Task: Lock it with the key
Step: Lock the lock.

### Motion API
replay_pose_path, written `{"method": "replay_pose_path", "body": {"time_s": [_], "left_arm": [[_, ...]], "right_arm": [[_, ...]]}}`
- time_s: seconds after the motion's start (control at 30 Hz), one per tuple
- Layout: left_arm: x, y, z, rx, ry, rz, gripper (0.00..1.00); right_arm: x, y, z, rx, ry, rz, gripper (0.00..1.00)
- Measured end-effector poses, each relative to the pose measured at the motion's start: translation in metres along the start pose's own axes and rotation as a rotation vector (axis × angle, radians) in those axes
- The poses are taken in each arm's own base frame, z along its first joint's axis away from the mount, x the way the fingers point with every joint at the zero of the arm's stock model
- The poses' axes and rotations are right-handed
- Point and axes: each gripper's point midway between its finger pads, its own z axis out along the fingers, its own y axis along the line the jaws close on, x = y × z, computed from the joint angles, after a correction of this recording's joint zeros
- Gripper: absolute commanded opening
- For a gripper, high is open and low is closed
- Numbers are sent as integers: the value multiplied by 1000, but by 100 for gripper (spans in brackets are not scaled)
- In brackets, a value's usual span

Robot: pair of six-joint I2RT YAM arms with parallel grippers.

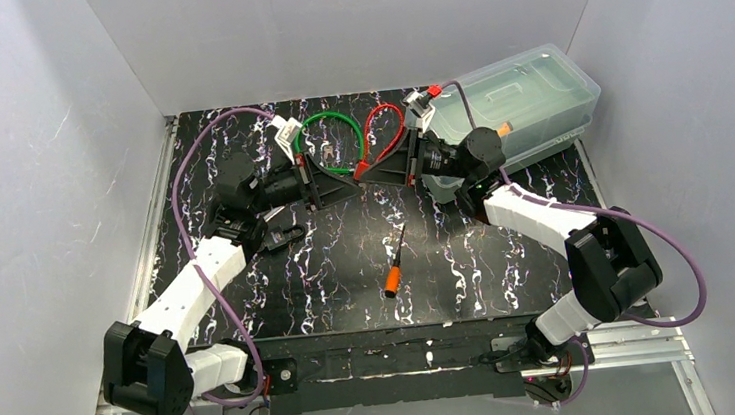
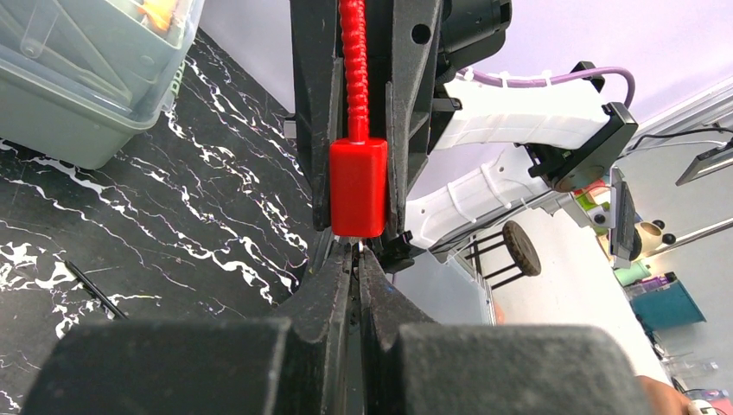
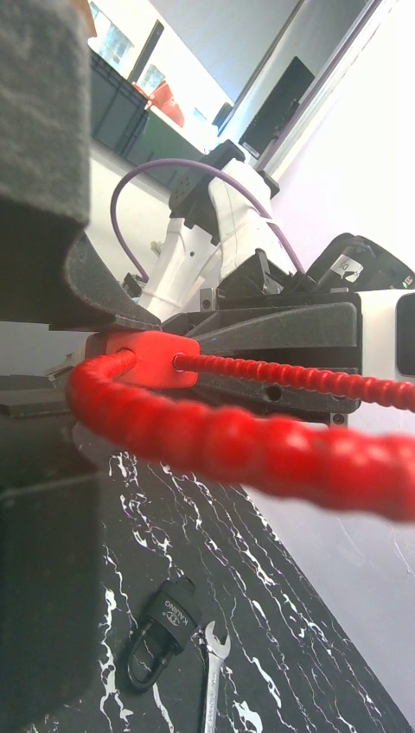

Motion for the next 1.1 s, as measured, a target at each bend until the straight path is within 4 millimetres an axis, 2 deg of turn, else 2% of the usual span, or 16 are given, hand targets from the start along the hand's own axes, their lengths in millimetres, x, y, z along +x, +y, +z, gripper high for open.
{"method": "replay_pose_path", "body": {"time_s": [0.37,0.4,0.5,0.57,0.63,0.8,0.97,1.1], "left_arm": [[0,-2,0,-2,21,8,0],[0,-2,0,-4,22,7,0],[0,-1,-1,-6,29,1,0],[1,-2,-1,-4,34,1,0],[4,-4,-2,8,52,-6,0],[10,-5,-4,15,77,-27,0],[11,-4,-4,14,80,-33,0],[11,-4,-4,10,82,-35,0]], "right_arm": [[3,-3,-3,4,5,-14,1],[3,-3,-3,4,5,-16,5],[4,-3,-4,3,8,-23,42],[4,-3,-4,4,7,-30,52],[-1,-5,-5,15,-11,-42,55],[-13,-12,-9,45,-60,-50,54],[-14,-12,-9,49,-66,-44,63],[-11,-12,-7,50,-60,-34,64]]}}
